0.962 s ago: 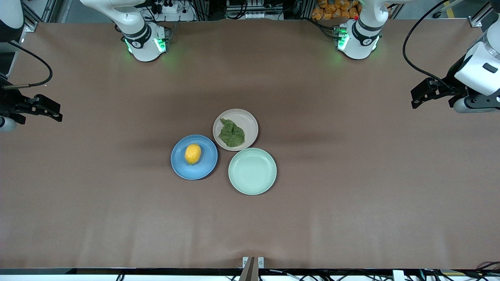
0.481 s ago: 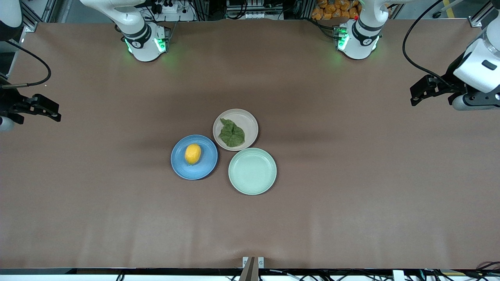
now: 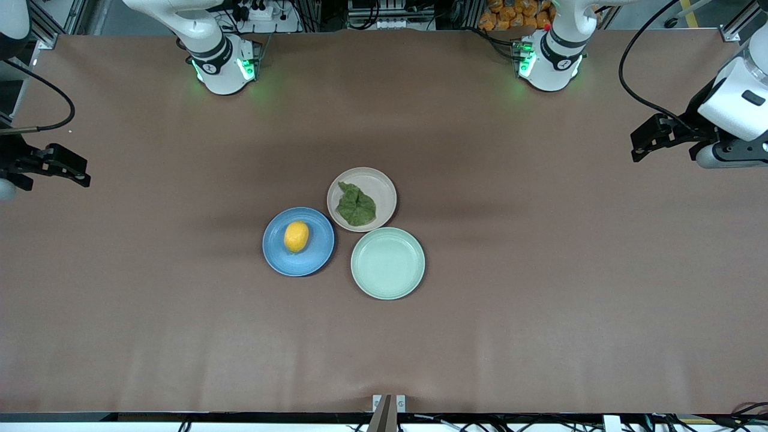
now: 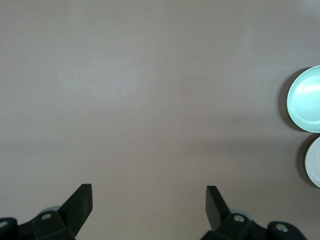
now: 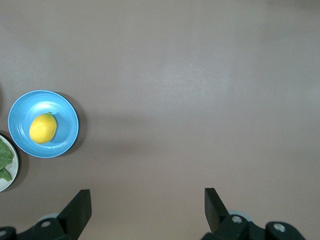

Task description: Place lemon and lettuce in plates

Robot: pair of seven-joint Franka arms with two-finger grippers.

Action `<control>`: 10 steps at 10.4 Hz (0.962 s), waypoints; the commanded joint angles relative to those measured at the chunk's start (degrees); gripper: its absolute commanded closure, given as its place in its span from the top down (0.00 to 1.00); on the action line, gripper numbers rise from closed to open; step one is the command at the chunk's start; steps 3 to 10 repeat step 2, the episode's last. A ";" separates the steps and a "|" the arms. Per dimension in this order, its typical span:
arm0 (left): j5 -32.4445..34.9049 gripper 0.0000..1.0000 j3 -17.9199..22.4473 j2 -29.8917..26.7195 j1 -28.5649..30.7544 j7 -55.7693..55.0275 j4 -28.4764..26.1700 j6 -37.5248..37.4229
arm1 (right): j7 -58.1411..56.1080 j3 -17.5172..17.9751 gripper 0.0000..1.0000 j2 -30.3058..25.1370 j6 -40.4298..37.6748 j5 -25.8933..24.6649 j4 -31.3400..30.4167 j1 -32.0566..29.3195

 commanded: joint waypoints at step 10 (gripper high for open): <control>-1.04 1.00 0.46 -1.36 -0.23 1.46 0.40 -1.08 | 0.44 0.44 1.00 -0.28 -0.76 0.37 0.50 -0.72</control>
